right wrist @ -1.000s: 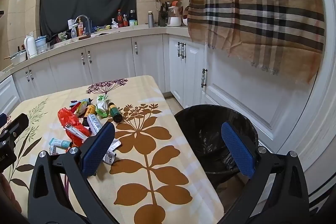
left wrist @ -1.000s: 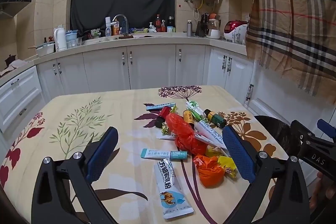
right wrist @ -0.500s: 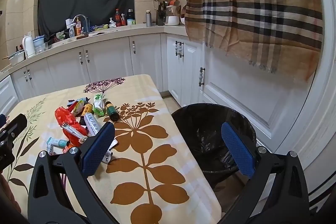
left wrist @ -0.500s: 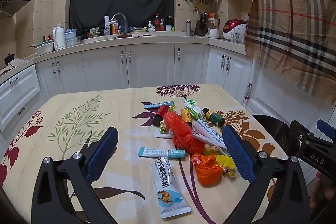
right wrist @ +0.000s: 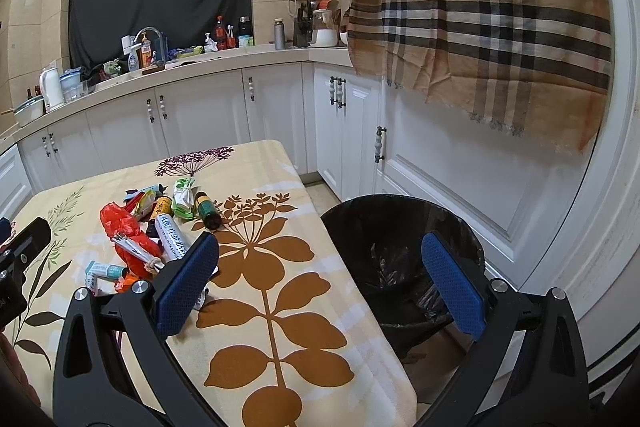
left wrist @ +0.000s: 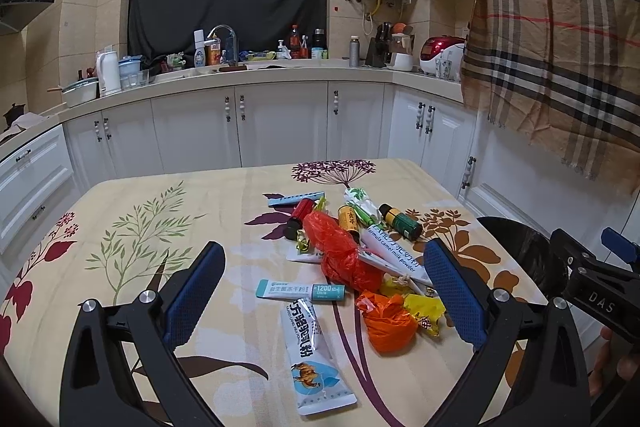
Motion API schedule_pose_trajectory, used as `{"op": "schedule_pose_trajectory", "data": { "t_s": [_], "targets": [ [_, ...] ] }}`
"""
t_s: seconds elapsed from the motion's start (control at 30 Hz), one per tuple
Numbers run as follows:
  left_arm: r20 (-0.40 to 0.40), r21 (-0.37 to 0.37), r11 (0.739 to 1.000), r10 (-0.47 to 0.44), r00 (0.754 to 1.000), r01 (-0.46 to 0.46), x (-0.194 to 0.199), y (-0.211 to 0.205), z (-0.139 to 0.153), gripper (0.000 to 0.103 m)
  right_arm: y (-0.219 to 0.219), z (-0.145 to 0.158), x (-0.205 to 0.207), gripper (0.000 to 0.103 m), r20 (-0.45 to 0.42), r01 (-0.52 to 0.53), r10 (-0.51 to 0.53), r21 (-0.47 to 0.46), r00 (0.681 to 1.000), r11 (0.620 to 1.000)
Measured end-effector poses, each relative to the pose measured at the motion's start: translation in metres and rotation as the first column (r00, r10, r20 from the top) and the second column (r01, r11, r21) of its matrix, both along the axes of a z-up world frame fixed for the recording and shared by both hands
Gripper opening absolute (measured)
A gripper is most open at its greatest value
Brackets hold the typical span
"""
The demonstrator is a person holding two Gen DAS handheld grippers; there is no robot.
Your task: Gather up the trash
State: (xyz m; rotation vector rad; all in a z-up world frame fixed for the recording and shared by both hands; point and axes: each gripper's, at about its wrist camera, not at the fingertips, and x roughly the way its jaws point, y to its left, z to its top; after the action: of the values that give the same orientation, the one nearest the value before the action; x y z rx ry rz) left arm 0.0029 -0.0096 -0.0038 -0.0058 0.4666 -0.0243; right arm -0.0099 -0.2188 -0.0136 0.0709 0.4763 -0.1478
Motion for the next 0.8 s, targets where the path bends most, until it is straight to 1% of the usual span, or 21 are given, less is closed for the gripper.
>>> {"op": "schedule_pose_trajectory", "data": {
  "t_s": [0.8],
  "targets": [
    [0.003, 0.002, 1.000, -0.011, 1.000, 0.011, 0.0006, -0.0062, 0.0025, 0.097, -0.0082, 0.0018, 0.0002, 0.099, -0.003, 0.008, -0.008, 0.007, 1.000, 1.000]
  ]
}}
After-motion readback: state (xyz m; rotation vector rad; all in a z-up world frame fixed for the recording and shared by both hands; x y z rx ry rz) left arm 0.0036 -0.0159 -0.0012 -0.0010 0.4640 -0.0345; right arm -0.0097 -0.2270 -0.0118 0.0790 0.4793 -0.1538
